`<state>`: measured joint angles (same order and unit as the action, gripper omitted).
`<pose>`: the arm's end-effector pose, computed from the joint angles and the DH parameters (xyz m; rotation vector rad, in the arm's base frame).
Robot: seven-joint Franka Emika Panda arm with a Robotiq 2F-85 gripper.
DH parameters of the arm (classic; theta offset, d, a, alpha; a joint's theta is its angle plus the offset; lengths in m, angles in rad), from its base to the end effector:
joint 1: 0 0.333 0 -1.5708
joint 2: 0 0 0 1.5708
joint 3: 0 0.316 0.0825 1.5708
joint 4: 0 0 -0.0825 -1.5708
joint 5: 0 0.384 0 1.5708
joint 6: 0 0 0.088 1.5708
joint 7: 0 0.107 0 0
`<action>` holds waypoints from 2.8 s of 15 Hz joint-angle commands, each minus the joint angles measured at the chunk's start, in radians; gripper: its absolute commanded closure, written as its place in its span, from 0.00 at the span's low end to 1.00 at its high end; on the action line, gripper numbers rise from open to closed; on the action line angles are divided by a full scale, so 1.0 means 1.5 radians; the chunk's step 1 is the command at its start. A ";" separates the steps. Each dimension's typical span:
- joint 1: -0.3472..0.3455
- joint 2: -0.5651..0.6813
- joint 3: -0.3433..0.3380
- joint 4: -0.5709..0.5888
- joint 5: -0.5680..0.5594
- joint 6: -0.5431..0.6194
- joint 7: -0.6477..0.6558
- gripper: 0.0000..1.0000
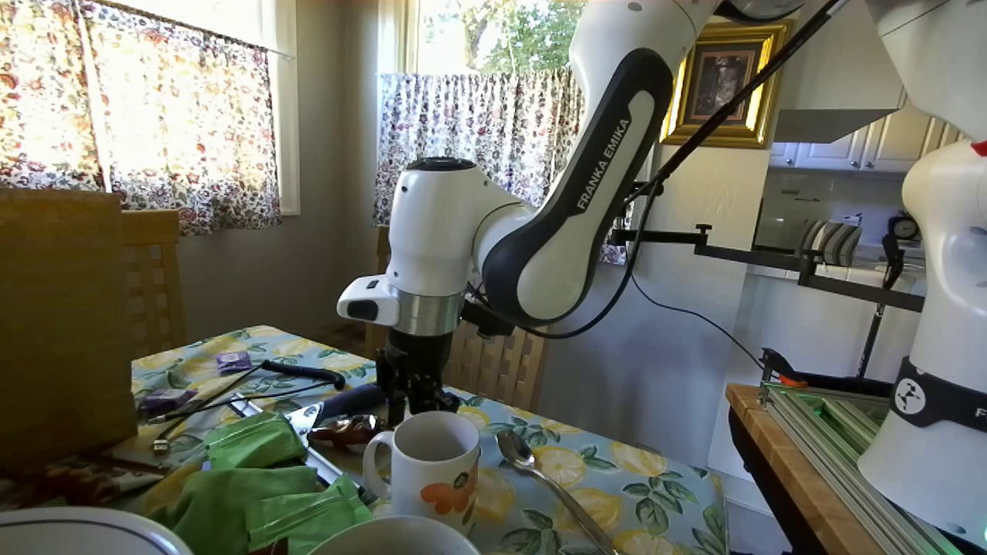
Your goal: Use the plastic knife to stir the contents of the small white bowl
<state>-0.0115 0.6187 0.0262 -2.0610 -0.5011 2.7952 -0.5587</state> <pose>0.5898 0.0311 0.1373 2.5540 1.4460 0.0919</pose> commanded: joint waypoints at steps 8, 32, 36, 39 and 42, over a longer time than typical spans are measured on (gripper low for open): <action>-0.017 0.025 0.024 0.042 0.013 -0.031 -0.043 0.65; -0.034 0.002 0.033 0.038 0.044 -0.072 -0.055 0.97; -0.046 -0.059 0.025 0.012 0.057 -0.088 -0.043 0.97; -0.047 -0.121 0.009 -0.008 0.071 -0.096 -0.010 0.97; -0.052 -0.176 0.009 -0.024 0.093 -0.125 -0.010 0.97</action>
<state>-0.0810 0.4534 0.0353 -2.0351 -0.4038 2.6449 -0.5771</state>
